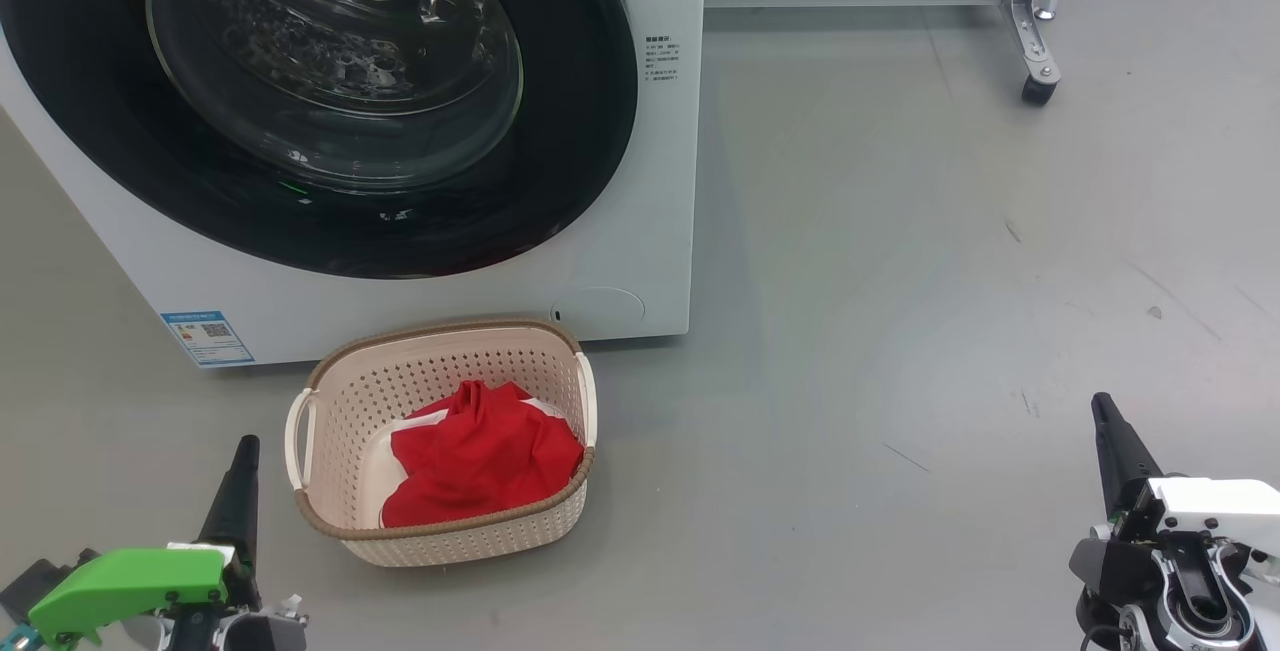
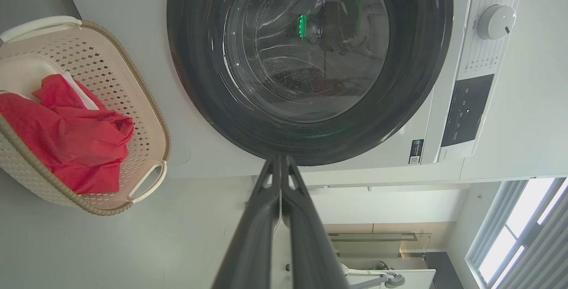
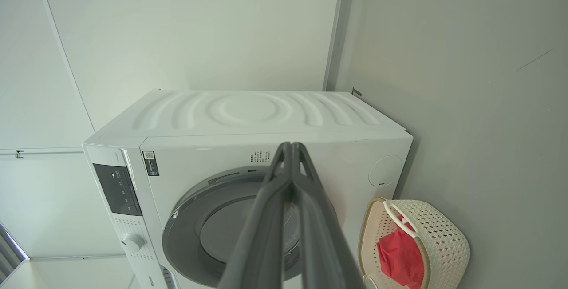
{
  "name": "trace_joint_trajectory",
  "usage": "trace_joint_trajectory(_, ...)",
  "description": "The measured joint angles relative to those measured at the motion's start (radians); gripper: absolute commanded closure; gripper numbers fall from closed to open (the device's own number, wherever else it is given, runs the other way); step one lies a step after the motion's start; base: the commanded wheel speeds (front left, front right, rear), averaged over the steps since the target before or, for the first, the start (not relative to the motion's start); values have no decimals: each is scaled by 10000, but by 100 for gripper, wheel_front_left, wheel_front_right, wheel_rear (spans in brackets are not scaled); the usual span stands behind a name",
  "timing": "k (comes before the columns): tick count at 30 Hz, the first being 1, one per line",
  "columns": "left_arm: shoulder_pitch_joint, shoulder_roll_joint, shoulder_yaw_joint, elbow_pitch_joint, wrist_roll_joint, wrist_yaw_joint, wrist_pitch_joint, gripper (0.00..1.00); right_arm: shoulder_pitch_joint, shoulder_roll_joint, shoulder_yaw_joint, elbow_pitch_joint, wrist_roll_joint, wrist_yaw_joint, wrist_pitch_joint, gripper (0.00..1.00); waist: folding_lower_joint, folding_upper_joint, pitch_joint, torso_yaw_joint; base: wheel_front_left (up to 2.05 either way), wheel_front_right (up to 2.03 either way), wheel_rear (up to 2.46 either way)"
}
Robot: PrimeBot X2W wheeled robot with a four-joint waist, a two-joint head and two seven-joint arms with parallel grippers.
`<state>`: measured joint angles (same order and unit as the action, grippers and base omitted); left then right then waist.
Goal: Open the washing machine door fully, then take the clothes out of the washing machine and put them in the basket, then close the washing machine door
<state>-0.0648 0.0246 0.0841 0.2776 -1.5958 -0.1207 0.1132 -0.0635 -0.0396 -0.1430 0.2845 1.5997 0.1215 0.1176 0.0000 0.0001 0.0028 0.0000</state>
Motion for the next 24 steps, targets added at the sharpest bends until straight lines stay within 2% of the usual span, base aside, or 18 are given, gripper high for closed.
trace_joint_trajectory(24, 0, 0, 0, -4, 0, -2, 0, 100, 0, 2, 12, -23, 4, 0, 0, 100, 0, 0, 1, 0, 0, 0, 0)
